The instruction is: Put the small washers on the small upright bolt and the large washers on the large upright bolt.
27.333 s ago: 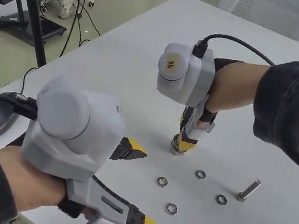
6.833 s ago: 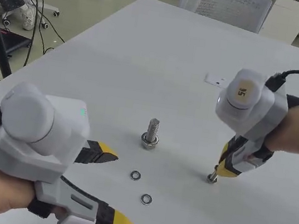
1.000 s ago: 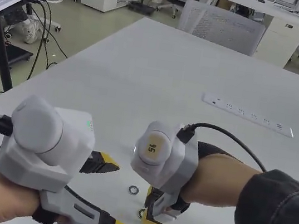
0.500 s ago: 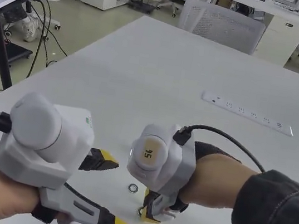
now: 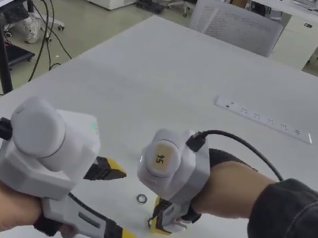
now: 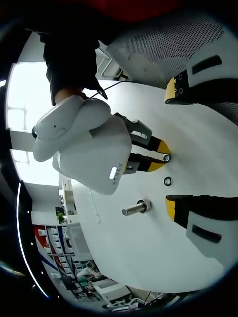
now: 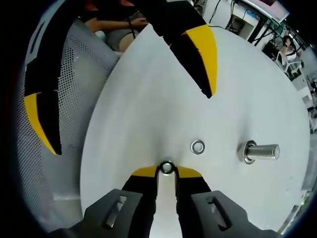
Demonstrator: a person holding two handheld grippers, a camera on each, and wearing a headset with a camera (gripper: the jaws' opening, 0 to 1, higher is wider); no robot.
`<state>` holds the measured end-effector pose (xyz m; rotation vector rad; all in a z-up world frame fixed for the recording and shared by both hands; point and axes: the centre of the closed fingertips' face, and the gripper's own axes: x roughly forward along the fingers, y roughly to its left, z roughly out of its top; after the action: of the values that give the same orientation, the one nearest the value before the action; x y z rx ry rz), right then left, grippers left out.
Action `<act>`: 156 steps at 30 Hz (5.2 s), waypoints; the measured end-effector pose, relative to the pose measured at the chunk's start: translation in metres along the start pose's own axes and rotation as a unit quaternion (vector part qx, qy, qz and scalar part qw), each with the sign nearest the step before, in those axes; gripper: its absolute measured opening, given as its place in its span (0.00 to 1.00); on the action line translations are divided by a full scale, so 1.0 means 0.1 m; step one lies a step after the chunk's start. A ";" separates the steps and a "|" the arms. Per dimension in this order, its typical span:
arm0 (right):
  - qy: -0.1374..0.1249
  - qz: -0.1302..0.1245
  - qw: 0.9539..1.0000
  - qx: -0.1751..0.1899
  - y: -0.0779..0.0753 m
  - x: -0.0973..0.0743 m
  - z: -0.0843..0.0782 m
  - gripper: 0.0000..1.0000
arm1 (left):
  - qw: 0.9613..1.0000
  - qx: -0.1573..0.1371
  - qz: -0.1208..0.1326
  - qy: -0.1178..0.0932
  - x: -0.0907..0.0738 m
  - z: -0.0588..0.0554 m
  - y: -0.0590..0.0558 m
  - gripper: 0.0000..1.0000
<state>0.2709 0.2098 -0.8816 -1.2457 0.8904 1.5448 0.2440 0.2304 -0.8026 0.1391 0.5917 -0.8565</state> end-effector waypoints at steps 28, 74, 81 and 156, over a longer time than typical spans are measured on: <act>0.010 -0.001 0.999 0.039 0.01 -0.15 -0.34 0.14 | 1.000 0.003 -0.005 0.003 0.01 0.00 -0.01 0.74; 0.017 -0.045 0.988 0.144 -0.07 -0.69 -1.31 0.14 | 1.000 0.005 -0.010 0.011 0.03 -0.02 -0.03 0.74; 0.013 -0.058 0.988 0.139 -0.18 -0.86 -1.26 0.14 | 1.000 0.005 -0.010 0.011 0.03 -0.02 -0.04 0.73; 0.036 -0.040 0.993 0.101 -0.58 -0.65 -1.06 0.14 | 1.000 -0.007 -0.005 0.017 0.00 -0.09 -0.01 0.73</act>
<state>0.3613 0.1149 -0.8414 -1.1824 1.0043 1.3185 0.2399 0.2325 -0.8098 0.1391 0.6312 -0.8606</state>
